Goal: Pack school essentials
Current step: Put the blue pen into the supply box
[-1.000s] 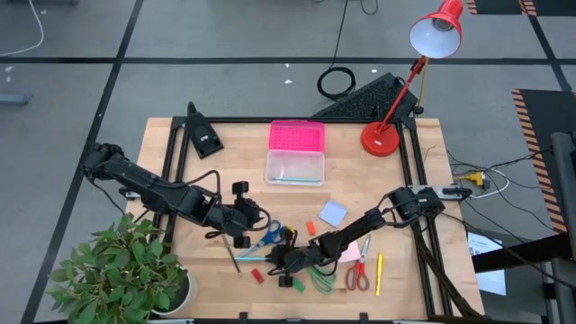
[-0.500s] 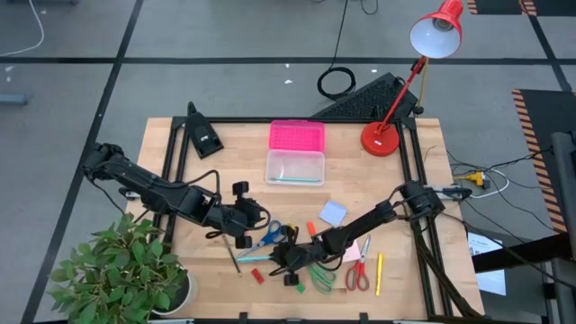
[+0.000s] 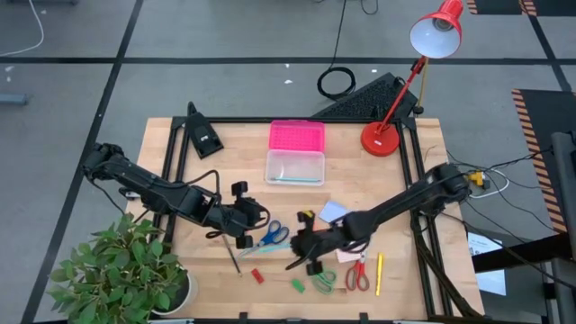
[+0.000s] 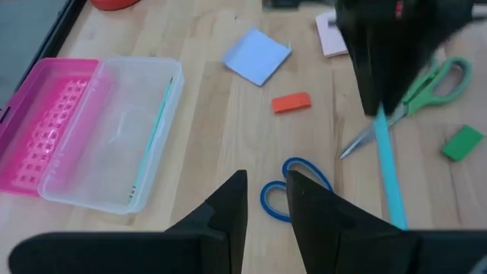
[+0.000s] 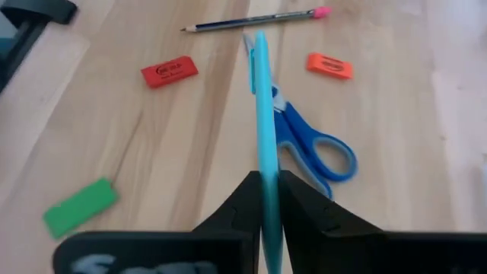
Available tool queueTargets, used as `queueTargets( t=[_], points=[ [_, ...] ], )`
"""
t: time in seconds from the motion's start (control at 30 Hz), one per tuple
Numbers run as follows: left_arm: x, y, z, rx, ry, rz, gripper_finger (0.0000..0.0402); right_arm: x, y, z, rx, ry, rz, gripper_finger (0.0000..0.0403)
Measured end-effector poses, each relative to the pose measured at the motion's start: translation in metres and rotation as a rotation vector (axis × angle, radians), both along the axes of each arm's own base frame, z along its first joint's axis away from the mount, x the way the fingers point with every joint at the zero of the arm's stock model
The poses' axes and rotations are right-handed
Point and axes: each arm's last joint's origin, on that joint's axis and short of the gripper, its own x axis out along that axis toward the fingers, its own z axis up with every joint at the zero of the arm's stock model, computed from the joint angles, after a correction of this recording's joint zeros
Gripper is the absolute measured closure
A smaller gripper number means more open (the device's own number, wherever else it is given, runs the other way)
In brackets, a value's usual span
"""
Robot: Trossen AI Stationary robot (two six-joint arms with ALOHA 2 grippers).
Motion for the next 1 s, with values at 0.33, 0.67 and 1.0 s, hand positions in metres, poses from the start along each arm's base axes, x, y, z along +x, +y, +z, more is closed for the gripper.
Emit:
queueTargets(
  t=[0.33,0.67,1.0],
  points=[
    [0.000,0.000,0.000,-0.025,-0.006,0.024,0.0304,-0.062,-0.043,0.025,-0.102,-0.108,-0.156,0.0374],
    [-0.001,-0.004,0.000,-0.062,-0.021,0.057,0.0304,-0.072,-0.117,0.025,-0.152,-0.087,-0.295,0.0374],
    [-0.001,-0.004,0.001,-0.072,-0.033,0.077,0.0304,-0.057,-0.180,0.007,-0.157,-0.034,-0.323,0.0374]
  ],
)
